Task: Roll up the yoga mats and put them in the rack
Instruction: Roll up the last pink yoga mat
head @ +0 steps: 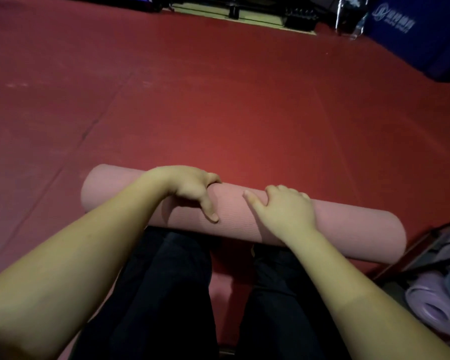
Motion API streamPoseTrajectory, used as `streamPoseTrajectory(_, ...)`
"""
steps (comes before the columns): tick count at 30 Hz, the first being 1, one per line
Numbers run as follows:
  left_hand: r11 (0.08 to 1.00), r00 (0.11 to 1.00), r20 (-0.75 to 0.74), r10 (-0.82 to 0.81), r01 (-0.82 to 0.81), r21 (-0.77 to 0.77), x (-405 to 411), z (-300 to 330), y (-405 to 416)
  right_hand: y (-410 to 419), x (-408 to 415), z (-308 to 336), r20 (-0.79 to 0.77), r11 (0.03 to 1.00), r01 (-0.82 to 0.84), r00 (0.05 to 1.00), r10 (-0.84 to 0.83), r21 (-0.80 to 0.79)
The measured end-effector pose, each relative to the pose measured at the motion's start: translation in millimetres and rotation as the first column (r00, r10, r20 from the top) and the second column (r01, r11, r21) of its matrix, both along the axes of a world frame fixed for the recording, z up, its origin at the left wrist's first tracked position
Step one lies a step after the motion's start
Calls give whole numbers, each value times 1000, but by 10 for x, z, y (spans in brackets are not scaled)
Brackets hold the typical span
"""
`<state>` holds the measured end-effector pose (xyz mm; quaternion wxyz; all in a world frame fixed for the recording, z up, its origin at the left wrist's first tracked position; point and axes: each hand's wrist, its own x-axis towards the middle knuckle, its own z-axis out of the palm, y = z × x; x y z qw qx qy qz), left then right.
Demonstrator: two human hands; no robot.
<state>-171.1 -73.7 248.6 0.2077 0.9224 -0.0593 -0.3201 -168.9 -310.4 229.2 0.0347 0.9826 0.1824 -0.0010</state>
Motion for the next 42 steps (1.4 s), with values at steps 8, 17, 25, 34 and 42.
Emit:
streamPoseTrajectory(8,971,698,704,-127,-56,231,-482,-337,-14,54,299,-10,-91,998,-9,996,15,69)
streamPoseTrajectory(17,850,703,689,-176,-244,466,-886,-700,-270,169,354,100,-183,996,32,983,-16,84)
streamPoseTrajectory(25,873,680,706,-200,-204,444,-924,-221,-317,-5,393,430,-255,997,58,966,-42,55)
streamPoseTrajectory(34,900,854,489,-176,-61,431,-1120,30,-370,-30,231,414,-589,998,53,807,-26,29)
streamPoseTrajectory(42,975,985,164,-56,18,222,-441,111,-169,-46,94,234,-139,973,-91,983,122,213)
